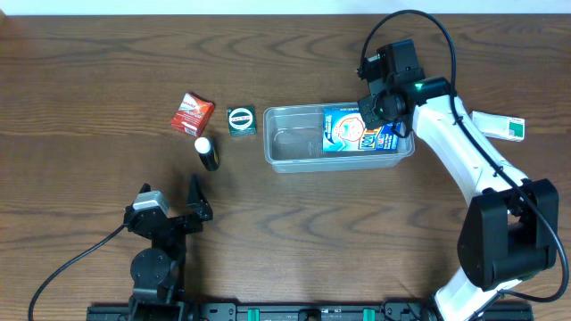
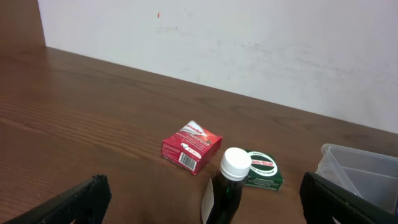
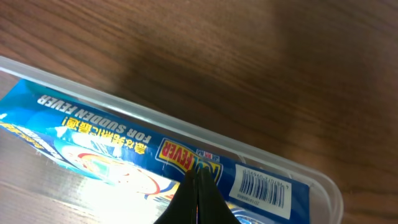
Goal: Pack container
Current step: 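Push the blue box flat against the container's far side, then release the blue box and move right gripper to the Panadol box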
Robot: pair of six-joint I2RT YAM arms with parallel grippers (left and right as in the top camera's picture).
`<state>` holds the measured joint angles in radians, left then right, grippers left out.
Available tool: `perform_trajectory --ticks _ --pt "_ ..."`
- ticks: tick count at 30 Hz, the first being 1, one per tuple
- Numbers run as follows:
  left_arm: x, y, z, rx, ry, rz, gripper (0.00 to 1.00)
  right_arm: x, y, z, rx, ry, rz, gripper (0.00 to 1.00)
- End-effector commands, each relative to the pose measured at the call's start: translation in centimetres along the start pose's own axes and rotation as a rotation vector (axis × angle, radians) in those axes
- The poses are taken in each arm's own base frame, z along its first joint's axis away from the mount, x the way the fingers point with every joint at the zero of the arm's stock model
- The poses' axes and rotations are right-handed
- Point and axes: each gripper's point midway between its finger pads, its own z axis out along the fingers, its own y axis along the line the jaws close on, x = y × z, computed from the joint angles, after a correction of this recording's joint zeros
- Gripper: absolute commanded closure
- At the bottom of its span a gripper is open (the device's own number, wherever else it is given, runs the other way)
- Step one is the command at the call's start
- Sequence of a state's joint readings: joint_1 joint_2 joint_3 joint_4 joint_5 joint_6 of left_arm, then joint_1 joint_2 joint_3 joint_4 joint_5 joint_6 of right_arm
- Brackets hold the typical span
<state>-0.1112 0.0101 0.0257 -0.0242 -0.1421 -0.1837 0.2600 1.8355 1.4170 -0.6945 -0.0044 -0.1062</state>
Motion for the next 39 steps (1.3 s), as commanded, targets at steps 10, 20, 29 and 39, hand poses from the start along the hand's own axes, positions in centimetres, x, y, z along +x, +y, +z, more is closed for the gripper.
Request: perform_trajectory --ticks 10,20,29,39 --pt "1.6 1.0 0.1 -0.041 0.042 0.009 0.02 0.4 0.4 0.6 -0.014 -0.004 -0.018 0.99" --pt "1.6 1.0 0.1 -0.041 0.042 0.008 0.02 1.8 0.8 2.0 -0.028 0.005 -0.017 0.99" --pt "1.6 1.0 0.1 -0.041 0.042 0.009 0.02 0.4 0.6 0.5 -0.023 -0.042 -0.018 0.99" --pt "1.6 1.0 0.1 -0.041 0.042 0.008 0.02 -3.2 -3.0 -8.6 0.094 -0.238 0.064 0.72"
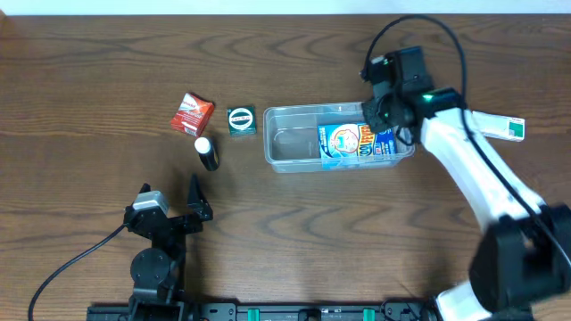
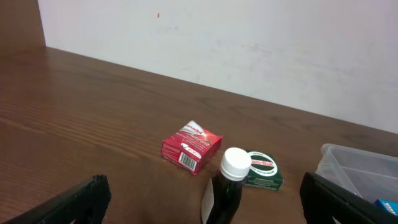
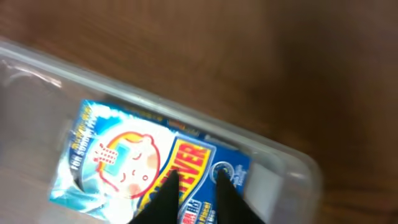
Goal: Pack container
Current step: 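Release the blue box and move right gripper to the Panadol box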
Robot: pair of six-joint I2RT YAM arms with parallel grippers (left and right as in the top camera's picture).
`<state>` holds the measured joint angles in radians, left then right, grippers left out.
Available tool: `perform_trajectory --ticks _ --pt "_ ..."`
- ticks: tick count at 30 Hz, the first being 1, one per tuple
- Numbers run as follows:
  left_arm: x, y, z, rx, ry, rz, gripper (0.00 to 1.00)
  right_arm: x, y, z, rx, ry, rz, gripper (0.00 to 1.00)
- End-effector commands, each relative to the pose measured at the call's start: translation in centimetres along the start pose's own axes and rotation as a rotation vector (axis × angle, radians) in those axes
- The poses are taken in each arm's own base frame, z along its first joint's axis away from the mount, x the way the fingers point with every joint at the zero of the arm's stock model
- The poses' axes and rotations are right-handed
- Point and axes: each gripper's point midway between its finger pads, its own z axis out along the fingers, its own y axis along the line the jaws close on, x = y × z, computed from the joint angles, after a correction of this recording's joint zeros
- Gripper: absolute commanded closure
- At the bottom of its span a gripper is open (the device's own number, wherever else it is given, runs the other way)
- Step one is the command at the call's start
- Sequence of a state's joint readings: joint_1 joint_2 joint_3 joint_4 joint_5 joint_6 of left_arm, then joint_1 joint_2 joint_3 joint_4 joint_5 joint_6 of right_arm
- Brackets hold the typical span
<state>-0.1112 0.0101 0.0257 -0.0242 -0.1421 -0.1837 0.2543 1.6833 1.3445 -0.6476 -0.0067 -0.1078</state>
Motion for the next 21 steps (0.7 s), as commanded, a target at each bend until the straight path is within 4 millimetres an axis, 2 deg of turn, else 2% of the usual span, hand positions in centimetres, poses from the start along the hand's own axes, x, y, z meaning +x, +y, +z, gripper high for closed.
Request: perform_trajectory --ticks 1,2,5,12,14,17,21 --pt "1.6 1.0 0.1 -0.041 0.042 0.009 0.02 -2.8 -3.7 -4.6 0.106 -0.123 0.09 0.66" --pt "1.6 0.9 0.1 -0.041 0.042 0.008 0.02 -2.7 -4.8 -5.2 0.128 -0.13 0.131 0.6" --pt "1.6 1.0 0.1 -0.041 0.042 0.009 0.02 -1.3 -8.6 -6.1 0.179 -0.119 0.267 0.55" --pt "1.6 1.0 0.1 -0.041 0.042 0.009 0.02 4.2 -17.2 -6.5 0.284 -0.038 0.634 0.43" --pt "1.6 1.0 0.1 -0.041 0.042 0.009 0.02 5.7 -19.2 -6.5 0.315 -0.027 0.745 0.36" --pt "1.6 1.0 0.1 -0.041 0.042 0.008 0.02 7.5 -20.9 -6.2 0.314 -0.011 0.883 0.25" --pt "1.6 1.0 0.1 -0.041 0.042 0.009 0.02 8.3 -21.4 -5.9 0.268 -0.006 0.966 0.08"
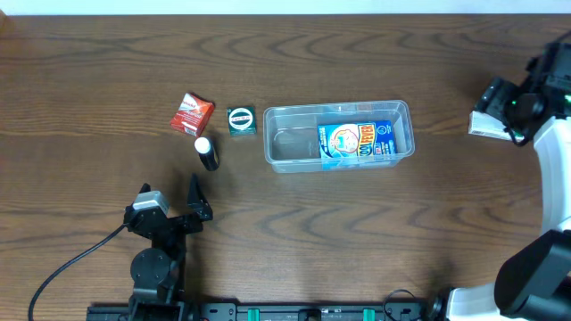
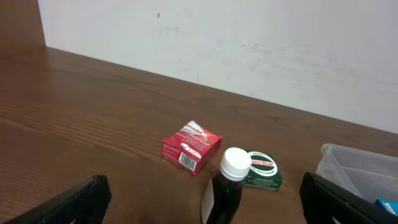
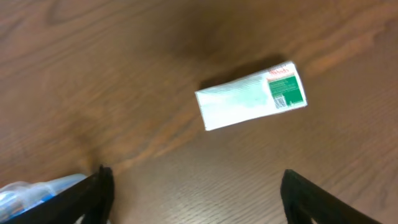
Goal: Pack container
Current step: 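Release the blue box and move right gripper to the Panadol box, then grasp the white-green Panadol box with the right gripper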
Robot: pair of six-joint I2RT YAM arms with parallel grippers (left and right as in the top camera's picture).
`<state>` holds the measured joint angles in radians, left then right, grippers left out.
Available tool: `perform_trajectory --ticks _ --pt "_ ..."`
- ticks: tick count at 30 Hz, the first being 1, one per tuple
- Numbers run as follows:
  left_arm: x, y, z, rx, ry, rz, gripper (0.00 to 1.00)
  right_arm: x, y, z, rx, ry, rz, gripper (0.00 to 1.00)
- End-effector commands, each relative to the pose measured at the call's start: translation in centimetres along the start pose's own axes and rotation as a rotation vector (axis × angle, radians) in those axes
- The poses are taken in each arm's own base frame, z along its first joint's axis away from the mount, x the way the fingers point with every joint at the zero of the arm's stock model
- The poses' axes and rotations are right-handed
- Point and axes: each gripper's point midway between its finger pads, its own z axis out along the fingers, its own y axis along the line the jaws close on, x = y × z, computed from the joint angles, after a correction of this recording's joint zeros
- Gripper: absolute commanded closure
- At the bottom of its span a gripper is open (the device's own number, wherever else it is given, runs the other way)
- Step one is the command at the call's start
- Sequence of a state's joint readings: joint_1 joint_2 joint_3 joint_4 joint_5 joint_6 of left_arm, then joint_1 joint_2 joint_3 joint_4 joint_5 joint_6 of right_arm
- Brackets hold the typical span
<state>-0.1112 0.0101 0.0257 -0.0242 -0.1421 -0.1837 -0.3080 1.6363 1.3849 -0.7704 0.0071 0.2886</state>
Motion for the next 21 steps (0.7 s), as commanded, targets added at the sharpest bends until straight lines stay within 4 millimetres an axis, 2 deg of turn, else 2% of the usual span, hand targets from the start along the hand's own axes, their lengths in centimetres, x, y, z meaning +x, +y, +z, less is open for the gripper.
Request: perform_trajectory --ticks 1,8,11,15,21 --pt "1.6 1.0 0.1 -0.041 0.042 0.008 0.02 0.3 0.5 0.3 -0.063 0.031 0.098 0.02" --pt "1.6 1.0 0.1 -0.041 0.042 0.008 0.02 0.0 0.5 0.7 -0.063 0.023 0.14 0.01" --pt "1.6 1.0 0.1 -0.041 0.042 0.008 0.02 0.3 -1.1 1.4 0.028 0.03 0.291 0.11" --pt "1.6 1.0 0.1 -0.041 0.042 0.008 0.02 1.3 -2.3 3.5 0.06 0.088 0.382 0.15" --pt "1.6 1.0 0.1 -0.041 0.042 0.008 0.02 3.1 -4.4 7.0 0.1 0.212 0.434 0.11"
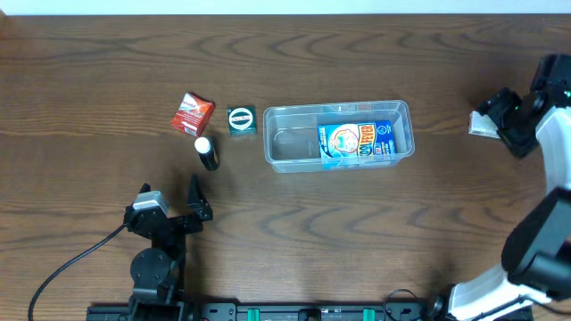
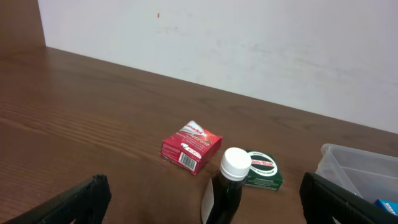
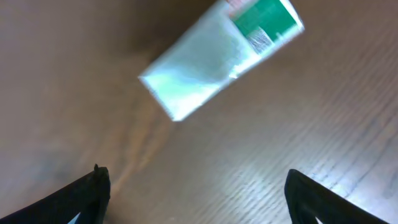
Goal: Pack container
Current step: 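Grasp the white-green Panadol box with the right gripper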
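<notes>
The clear plastic container [image 1: 339, 134] lies mid-table with a blue fever-patch packet [image 1: 357, 141] flat in its right half. A white box with a green end [image 3: 221, 53] lies at the far right of the table [image 1: 480, 125]. My right gripper [image 1: 498, 114] hangs over it, open, with nothing between its fingers [image 3: 87, 193]. To the left of the container are a red box [image 1: 193, 112], a green tin box [image 1: 241, 119] and a dark bottle with a white cap [image 1: 206, 152]. My left gripper [image 1: 174, 218] rests open near the front edge, with the bottle [image 2: 229, 186] ahead of it.
The wooden table runs to a white wall at the back [image 2: 249, 43]. The container's corner [image 2: 357, 171] shows at the right of the left wrist view. The right arm's cable [image 1: 553, 71] stands at the table's right edge.
My right gripper, still open, has come nearer the white and green box, which now fills more of the right wrist view. The left arm and the left-hand objects are as before.
My right gripper was shut on the blue packet at the container's right end. Then the packet lay in the container with the fingers slightly apart above it. Then the gripper stood wide open at the far right over the white box, and now closer to it.
</notes>
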Robot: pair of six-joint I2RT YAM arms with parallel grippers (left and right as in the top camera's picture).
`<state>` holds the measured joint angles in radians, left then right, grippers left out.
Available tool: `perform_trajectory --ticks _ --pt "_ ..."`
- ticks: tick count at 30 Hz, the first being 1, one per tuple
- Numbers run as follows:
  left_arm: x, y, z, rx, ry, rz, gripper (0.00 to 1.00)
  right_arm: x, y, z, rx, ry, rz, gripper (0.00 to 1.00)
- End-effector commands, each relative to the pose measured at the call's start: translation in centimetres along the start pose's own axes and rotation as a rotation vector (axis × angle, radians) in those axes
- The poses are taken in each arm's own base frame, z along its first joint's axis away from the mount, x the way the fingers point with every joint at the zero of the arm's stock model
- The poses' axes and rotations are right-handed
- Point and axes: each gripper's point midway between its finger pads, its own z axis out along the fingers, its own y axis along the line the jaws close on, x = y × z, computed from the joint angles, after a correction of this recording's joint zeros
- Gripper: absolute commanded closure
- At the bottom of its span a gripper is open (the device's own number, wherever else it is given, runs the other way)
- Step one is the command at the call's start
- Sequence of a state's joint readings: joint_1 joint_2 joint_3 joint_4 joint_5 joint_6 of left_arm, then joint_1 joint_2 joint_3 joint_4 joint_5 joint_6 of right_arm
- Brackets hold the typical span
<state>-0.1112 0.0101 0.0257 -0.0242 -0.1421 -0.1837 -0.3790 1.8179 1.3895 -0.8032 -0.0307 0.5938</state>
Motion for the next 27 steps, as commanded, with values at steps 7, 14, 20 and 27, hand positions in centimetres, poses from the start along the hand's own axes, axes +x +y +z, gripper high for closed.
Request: perform_trajectory --ticks 7,14,20,27 --pt "1.6 1.0 0.1 -0.041 0.042 0.009 0.02 -1.8 -1.6 2.2 0.026 0.006 0.054 0.08" --pt "1.6 1.0 0.1 -0.041 0.042 0.009 0.02 -3.9 -1.1 2.6 0.012 -0.078 0.042 0.06" --pt "1.6 0.9 0.1 -0.041 0.042 0.008 0.02 -3.9 -1.8 4.9 0.05 -0.069 0.074 0.05" --pt "1.6 1.0 0.1 -0.041 0.042 0.009 0.02 -4.2 -1.8 6.5 0.049 -0.076 0.075 0.02"
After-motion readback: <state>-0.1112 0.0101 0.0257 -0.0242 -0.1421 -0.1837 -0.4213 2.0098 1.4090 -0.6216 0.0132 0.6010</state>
